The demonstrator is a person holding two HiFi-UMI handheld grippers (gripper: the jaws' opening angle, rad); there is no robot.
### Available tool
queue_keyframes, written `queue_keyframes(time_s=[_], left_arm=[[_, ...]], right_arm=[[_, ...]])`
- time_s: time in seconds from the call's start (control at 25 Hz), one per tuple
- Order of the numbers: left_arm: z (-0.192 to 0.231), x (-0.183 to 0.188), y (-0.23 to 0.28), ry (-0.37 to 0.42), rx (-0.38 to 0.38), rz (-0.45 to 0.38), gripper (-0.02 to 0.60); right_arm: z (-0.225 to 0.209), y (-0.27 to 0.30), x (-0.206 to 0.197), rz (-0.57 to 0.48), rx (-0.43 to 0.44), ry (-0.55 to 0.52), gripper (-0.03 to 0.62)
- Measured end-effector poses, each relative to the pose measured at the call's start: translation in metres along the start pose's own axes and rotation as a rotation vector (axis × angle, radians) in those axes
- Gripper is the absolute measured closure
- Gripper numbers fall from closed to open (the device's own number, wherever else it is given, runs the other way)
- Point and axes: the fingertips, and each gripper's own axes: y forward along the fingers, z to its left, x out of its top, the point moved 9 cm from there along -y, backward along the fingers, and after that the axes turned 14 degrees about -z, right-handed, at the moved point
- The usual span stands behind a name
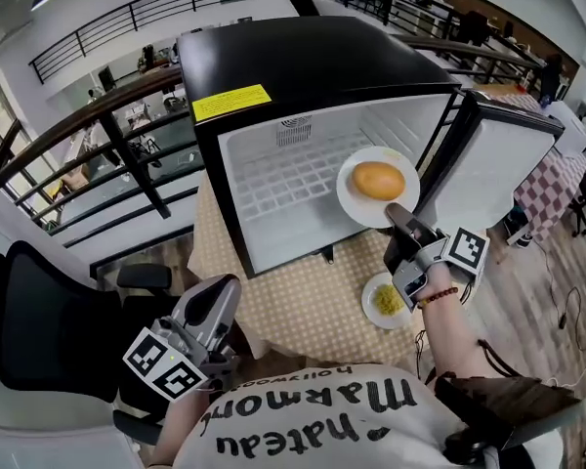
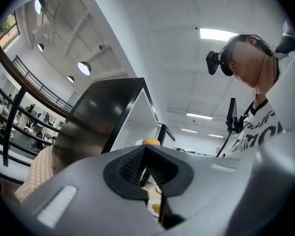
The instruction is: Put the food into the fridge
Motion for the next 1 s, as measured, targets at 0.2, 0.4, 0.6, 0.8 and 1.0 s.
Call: queue_keyframes(time_s=[0.2,0.4,0.6,0.8,1.0], left_arm=[[0.014,-0.003,-0.002,-0.024,0.015,0.006,0.575],[0.03,-0.003,-0.014,-0.049,0.03,0.008,0.575],[0.043,-0.005,-0.02,-0.039,0.051,0.004,0.575],[0.045,-0.006,-0.024,-0.055,0.081,-0.001,0.575],[0.048,-0.001,-0.026,-0.046,0.084,-0.002,0.575]], right_arm=[[-0.008,0.032,0.004,0.006,-0.049,0.062,0.562],[-0.016,0.061,0.001,0.015,-0.09,0.134,0.562],[-0.025,0.081,0.002,-0.02,-0.157,0.068,0.562],[-0.025,0.096,0.009,-0.012,-0.186,0.008,0.562],[-0.014,0.107,0.009,0.002,-0.265,-0.175,0.556]])
